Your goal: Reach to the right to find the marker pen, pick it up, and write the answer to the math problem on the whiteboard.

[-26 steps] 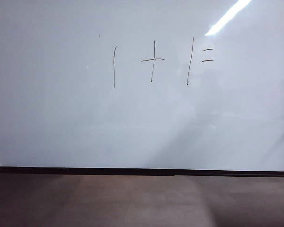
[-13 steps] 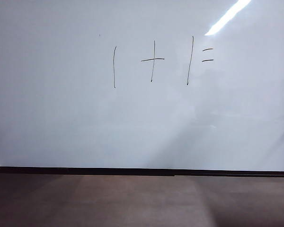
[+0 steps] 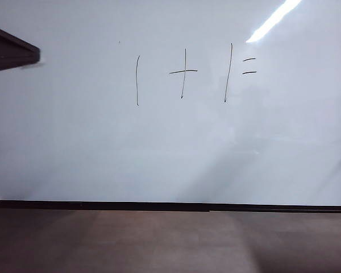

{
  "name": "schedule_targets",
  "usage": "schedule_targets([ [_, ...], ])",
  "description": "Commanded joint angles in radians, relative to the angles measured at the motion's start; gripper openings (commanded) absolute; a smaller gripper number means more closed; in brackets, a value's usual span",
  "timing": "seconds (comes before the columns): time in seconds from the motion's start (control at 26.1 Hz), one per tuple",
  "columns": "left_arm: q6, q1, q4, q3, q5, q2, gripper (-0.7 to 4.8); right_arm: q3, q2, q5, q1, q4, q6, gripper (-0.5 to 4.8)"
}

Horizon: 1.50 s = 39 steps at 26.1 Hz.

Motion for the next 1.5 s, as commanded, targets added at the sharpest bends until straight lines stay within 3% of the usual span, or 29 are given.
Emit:
schedule_targets([
  [0.04, -0.003, -0.065, 0.018, 0.108, 0.023, 0.12, 0.27, -0.004, -0.001, -0.001, 0.001, 0.016, 0.043, 0.0],
  [0.19, -0.003, -0.079, 0.049, 0.284, 0.075, 0.363, 0.27, -0.004, -0.001, 0.003, 0.001, 0.016, 0.082, 0.0],
  [0.27, -0.003, -0.079, 0.122, 0.427, 0.076, 0.581, 0.27, -0.004, -0.001, 0.004, 0.001, 0.018, 0.084, 0.0],
  [0.42, -0.003, -0.079, 0.274, 0.666, 0.071, 1.004, 0.27, -0.004, -0.001, 0.14, 0.001, 0.026, 0.085, 0.0],
  [0.54, -0.003, -0.08, 0.285, 0.891, 0.064, 1.323, 0.27, -0.004, -0.001, 0.223, 0.0, 0.074, 0.085, 0.0],
  [0.65, -0.003, -0.094, 0.285, 1.036, 0.061, 1.488, 0.27, -0.004, -0.001, 0.284, 0.0, 0.1, 0.084, 0.0],
  [1.0, -0.003, -0.14, 0.285, 1.316, -0.154, 1.776, 0.27, -0.004, -0.001, 0.435, 0.0, 0.109, 0.084, 0.0],
  [1.11, -0.003, -0.156, 0.288, 1.341, -0.149, 1.805, 0.27, -0.004, -0.001, 0.47, -0.001, 0.132, 0.084, 0.0],
  [1.34, -0.003, -0.167, 0.272, 1.343, -0.121, 1.805, 0.27, 0.064, -0.001, 0.424, 0.0, 0.227, 0.095, -0.02],
  [1.5, -0.003, -0.163, 0.262, 1.343, -0.119, 1.805, 0.27, 0.211, 0.026, 0.559, -0.002, 0.227, 0.026, -0.02],
])
